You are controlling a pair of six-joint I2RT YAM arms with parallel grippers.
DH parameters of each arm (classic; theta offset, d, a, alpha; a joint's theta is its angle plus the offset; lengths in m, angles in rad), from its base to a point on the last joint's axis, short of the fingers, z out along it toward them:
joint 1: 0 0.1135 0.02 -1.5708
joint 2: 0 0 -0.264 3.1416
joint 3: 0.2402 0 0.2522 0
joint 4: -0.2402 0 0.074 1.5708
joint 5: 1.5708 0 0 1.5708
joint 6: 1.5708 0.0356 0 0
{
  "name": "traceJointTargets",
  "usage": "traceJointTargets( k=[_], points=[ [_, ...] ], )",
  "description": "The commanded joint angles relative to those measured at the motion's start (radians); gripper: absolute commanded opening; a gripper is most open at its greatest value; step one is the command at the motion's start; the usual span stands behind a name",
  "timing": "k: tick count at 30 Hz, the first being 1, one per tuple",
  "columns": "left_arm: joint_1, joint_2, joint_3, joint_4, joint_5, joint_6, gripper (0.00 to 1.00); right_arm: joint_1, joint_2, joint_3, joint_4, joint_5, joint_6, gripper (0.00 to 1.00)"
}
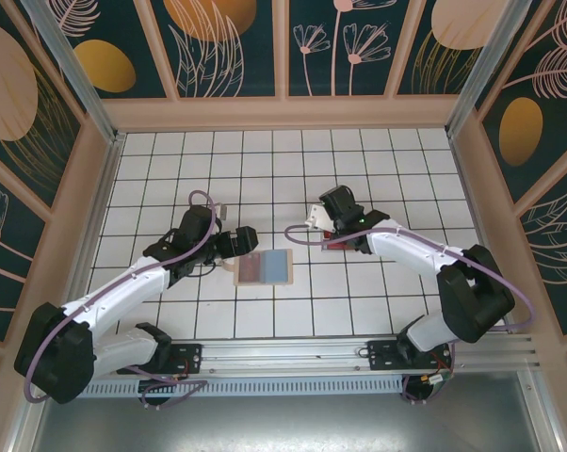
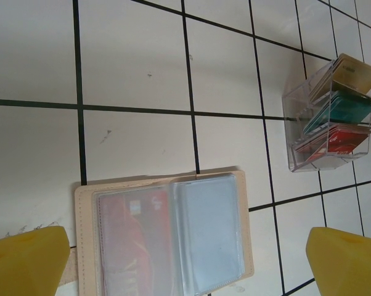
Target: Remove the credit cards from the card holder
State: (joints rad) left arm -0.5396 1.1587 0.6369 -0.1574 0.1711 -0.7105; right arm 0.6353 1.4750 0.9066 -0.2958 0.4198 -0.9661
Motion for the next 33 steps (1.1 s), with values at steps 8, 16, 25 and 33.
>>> traceJointTargets(
  k=[8,16,25,33],
  points=[
    [-0.003,0.016,0.005,0.016,0.018,0.011,0.99,-0.038,0.040,0.017,0.144,0.088,0.011,0.26],
    [-0.003,0.005,-0.001,0.020,-0.022,-0.001,0.99,-0.057,0.025,0.089,0.098,0.076,0.137,0.30],
    [-0.002,-0.003,-0.009,0.015,-0.018,-0.011,0.98,0.020,0.027,0.271,-0.159,0.044,0.752,0.22],
    [-0.001,0.038,-0.025,-0.006,0.003,-0.017,0.85,0.177,0.031,0.247,-0.179,-0.128,1.232,0.24]
  ],
)
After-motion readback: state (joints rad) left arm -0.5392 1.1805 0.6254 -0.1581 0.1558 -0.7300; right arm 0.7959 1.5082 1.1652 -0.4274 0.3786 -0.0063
